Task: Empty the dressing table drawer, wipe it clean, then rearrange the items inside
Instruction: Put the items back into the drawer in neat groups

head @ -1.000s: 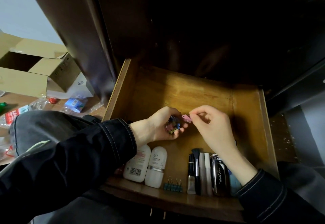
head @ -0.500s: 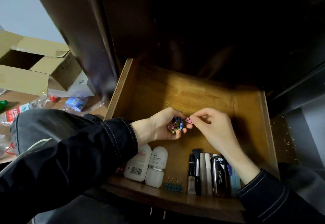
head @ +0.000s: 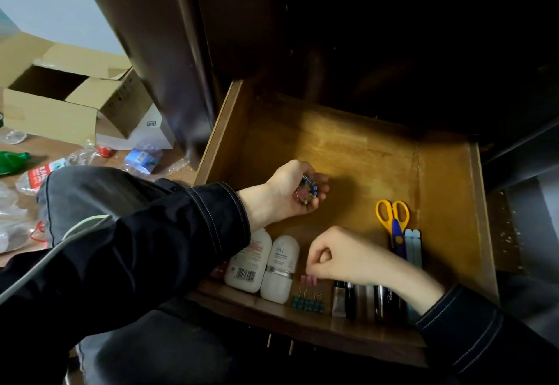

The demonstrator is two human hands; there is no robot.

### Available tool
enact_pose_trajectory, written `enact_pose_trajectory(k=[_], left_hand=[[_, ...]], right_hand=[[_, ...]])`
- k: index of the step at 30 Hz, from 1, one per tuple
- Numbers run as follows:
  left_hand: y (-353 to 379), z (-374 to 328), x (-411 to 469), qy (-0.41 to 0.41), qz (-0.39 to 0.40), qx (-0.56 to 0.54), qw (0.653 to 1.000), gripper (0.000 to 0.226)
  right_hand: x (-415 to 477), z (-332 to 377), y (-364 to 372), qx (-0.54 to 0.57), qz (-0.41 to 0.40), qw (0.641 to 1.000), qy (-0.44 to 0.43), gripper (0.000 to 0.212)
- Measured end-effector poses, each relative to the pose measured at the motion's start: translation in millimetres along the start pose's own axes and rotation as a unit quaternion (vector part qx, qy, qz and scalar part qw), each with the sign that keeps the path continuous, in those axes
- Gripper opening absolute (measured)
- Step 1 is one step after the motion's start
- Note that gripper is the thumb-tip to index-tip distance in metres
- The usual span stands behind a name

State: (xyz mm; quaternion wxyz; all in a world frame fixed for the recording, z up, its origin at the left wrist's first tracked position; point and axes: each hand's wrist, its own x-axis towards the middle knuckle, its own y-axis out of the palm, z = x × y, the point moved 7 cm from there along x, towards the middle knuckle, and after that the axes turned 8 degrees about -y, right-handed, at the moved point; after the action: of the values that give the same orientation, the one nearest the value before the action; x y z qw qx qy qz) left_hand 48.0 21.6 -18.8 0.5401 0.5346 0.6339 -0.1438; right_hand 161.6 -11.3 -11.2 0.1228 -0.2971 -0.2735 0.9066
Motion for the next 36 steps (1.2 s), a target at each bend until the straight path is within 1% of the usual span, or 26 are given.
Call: enact_pose_trajectory(k=[3,8,13,18,22,27,29,31,32,34,36], left_hand=[[0.5,0.7,1.3,-0.001,0.004,-0.003,1.0,0.026],[0.8,1.2,0.8,0.0,0.007,-0.003,1.0,0.026],[1.5,0.3,-1.3,0.004,0.007,0.0,1.0,0.025],[2.0,0.0,-1.9,0.003,0.005,0.004,1.0,0.026],[0.7,0.1,-2.9,0.003,0.0,0.002,1.0,0.025],[-0.1,0.5,-3.3,0.002,-0.002,0.001,1.0,0.024],[-0.2,0.4,-3.2,0.001,-0.004,0.002,1.0,0.024],[-0.4,0.3,-3.4,-0.002,-0.009,-0.003,1.0,0.024],[-0.5,0.1,-3.2,-0.003,-0.01,-0.007,1.0,0.024],[-0.2,0.3,-3.0,-0.004,-0.009,-0.009,1.0,0.025],[0.7,1.0,-2.5,-0.006,-0.006,-0.01,1.0,0.026]], right_hand=[[1.8,-2.0,7.3,0.006,0.019,1.0,0.007,0.012],[5.9,-6.2,13.5,-0.031,0.018,0.999,0.013,0.008],[7.0,-9.0,22.7,-0.051,0.047,0.998,0.01,0.008],[7.1,-8.0,22.9,-0.065,0.058,0.996,-0.005,0.017],[6.5,-7.4,24.2,-0.058,0.069,0.996,-0.011,0.009],[5.5,-4.8,22.9,-0.063,0.071,0.995,-0.016,0.01],[3.5,-3.1,18.6,-0.048,0.062,0.997,-0.008,0.016],[0.1,-3.9,3.1,-0.028,0.022,0.999,0.011,0.024],[-2.5,-4.5,-9.9,-0.027,-0.019,0.999,0.019,0.027],[-11.0,-3.7,-41.2,-0.036,-0.139,0.99,0.01,0.031],[-23.3,2.5,-68.5,-0.016,-0.278,0.96,-0.029,0.027]])
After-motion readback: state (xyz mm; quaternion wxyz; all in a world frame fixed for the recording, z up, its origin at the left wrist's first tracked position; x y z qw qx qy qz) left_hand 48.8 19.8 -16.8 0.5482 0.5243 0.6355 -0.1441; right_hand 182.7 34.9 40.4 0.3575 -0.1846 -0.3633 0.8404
